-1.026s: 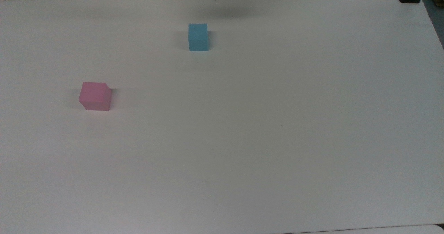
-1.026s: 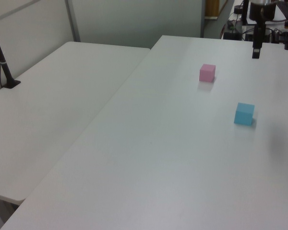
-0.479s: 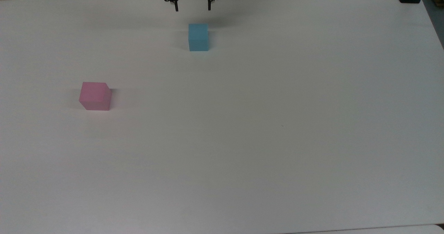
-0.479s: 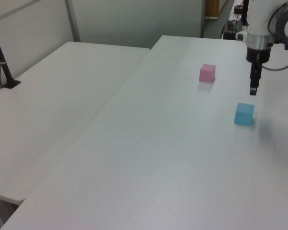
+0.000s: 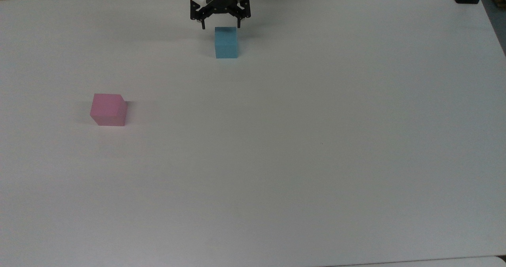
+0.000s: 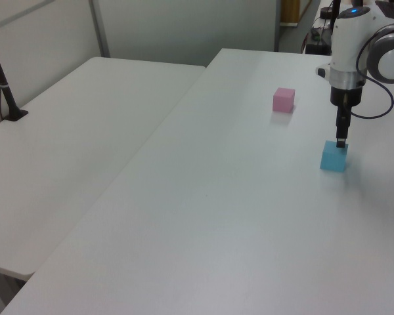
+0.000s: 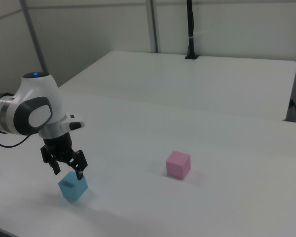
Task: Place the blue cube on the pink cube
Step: 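Lower the open gripper over the light blue cube and close on it, then lift the light blue cube up off the table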
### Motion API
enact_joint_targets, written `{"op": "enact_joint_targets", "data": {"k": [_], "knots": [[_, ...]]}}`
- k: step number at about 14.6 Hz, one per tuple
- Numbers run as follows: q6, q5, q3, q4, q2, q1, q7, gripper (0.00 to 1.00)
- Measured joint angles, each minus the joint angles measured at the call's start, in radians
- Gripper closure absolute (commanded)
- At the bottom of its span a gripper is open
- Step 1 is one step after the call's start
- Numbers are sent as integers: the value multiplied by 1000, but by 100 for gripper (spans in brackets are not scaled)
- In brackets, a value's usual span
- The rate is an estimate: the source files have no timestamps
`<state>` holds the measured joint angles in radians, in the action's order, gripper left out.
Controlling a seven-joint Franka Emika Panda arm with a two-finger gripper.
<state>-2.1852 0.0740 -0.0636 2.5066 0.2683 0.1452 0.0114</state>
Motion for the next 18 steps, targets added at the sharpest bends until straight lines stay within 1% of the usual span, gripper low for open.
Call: {"op": "enact_joint_targets", "data": {"k": [7, 8, 9, 10, 11, 12, 13, 14, 18], "knots": [[-72, 0, 0, 5, -95, 17, 34, 0], [-86, 0, 0, 7, -104, 17, 35, 4], [-101, 0, 0, 11, -113, 17, 35, 16], [-108, 0, 0, 12, -121, 17, 36, 42], [-109, 0, 0, 13, -127, 17, 36, 65], [-110, 0, 0, 13, -131, 17, 36, 78], [-115, 0, 0, 13, -133, 17, 36, 84], [-116, 0, 0, 13, -132, 17, 36, 86], [-116, 0, 0, 12, -131, 17, 36, 86]]}}
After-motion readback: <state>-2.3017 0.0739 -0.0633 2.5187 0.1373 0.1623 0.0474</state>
